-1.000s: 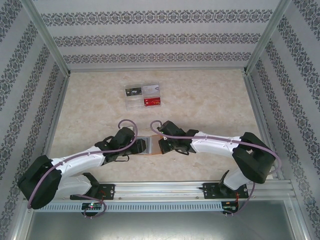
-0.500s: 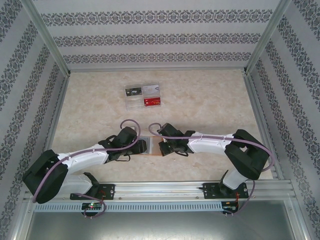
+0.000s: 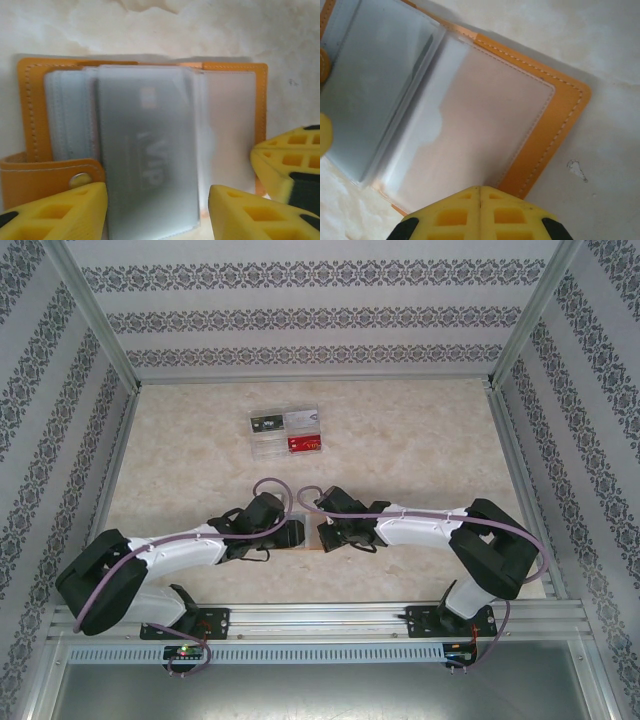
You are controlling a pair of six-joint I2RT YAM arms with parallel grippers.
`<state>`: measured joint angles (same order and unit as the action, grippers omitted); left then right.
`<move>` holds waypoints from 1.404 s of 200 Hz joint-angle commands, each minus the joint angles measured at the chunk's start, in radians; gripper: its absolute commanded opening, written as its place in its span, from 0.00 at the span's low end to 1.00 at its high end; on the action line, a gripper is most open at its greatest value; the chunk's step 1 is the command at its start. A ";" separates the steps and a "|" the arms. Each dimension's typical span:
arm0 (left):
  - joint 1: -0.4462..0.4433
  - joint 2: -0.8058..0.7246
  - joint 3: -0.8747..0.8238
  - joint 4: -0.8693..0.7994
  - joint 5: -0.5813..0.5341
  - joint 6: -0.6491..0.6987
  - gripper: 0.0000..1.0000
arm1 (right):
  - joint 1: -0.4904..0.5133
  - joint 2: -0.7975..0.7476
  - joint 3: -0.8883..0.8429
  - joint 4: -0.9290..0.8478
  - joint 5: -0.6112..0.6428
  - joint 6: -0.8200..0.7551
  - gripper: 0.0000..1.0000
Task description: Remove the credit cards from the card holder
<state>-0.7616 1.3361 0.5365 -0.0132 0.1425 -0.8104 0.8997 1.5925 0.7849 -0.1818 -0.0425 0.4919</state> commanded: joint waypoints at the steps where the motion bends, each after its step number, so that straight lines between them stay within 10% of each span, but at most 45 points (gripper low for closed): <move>1: -0.024 0.010 0.033 0.036 0.029 0.030 0.59 | 0.007 0.006 -0.006 0.006 0.002 -0.002 0.00; 281: -0.030 0.009 0.025 -0.081 -0.060 -0.006 0.61 | -0.017 0.022 -0.019 0.002 0.011 -0.006 0.00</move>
<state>-0.7837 1.3273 0.5621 -0.1169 0.0601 -0.8013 0.8921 1.5959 0.7635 -0.1822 -0.0200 0.4911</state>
